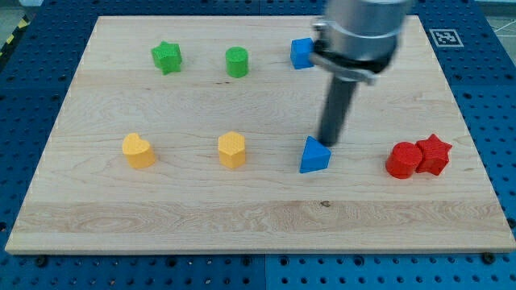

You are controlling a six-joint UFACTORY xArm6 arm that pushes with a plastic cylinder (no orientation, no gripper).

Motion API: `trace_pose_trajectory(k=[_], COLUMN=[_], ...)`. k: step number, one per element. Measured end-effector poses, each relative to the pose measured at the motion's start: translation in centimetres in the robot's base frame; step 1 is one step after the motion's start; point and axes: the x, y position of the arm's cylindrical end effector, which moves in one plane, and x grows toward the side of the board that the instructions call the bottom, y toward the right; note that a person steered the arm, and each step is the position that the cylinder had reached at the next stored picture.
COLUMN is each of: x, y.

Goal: Push the blue triangle a bit up

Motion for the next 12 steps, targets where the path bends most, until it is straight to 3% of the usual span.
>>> trace_pose_trajectory(k=[1, 3, 5, 7, 9, 11, 12], x=[-0.2, -1.7, 4.4, 6.9, 6.7, -4.1, -3.6], y=[-5.7, -4.2, -3.7, -3.6, -0.6, 0.3, 0.3])
